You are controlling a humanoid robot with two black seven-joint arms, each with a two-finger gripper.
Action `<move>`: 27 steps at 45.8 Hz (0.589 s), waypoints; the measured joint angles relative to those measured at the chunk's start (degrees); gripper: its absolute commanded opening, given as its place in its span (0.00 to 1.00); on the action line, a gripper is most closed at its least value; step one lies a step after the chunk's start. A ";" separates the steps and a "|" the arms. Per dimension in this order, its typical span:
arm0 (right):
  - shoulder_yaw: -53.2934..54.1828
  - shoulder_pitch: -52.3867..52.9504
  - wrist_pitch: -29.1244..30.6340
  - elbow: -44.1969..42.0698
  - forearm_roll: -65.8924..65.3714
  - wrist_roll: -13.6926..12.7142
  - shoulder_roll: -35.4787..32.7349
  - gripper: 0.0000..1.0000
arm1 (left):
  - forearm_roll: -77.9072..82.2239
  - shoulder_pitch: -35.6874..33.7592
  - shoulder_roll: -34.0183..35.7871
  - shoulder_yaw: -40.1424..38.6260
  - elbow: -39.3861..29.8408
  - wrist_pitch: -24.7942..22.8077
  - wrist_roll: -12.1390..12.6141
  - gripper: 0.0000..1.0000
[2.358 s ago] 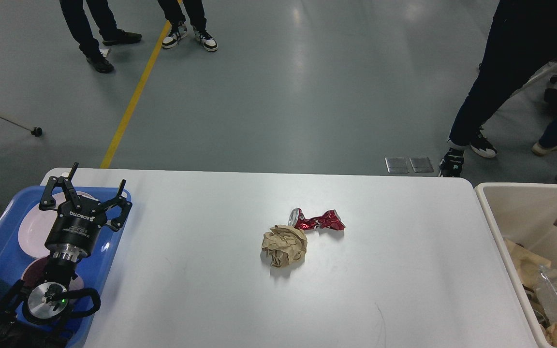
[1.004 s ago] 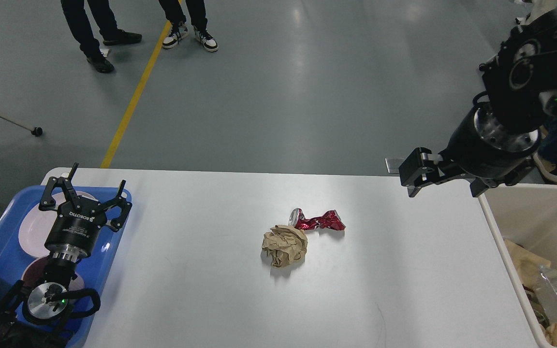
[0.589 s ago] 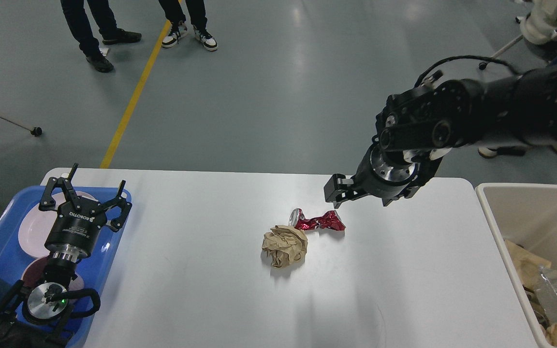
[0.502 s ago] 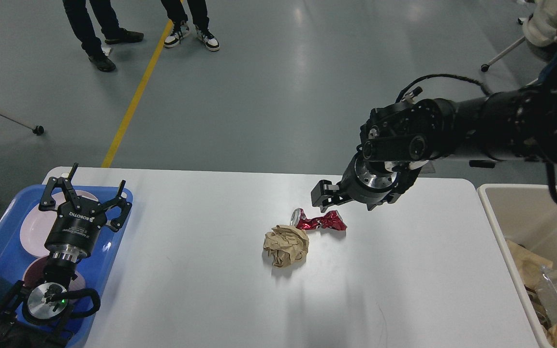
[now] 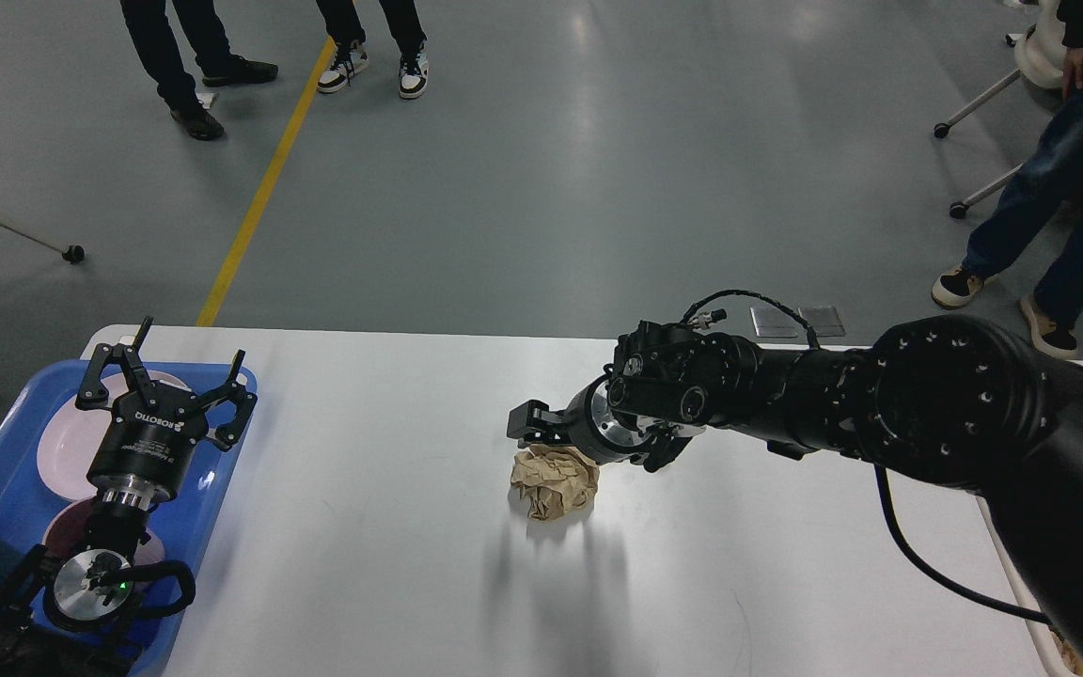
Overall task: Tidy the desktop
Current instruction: 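Lower the right gripper and grasp the crumpled brown paper ball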
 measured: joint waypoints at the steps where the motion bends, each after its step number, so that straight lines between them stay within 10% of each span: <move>1: 0.16 -0.63 -0.66 -0.06 -0.02 0.06 -0.03 1.00 | 0.00 0.00 0.00 0.00 0.00 0.00 0.00 0.96; 27: 8.77 -10.47 -9.47 -1.24 -0.20 0.66 -0.57 1.00 | -0.04 0.00 0.00 0.00 0.00 0.00 0.00 0.96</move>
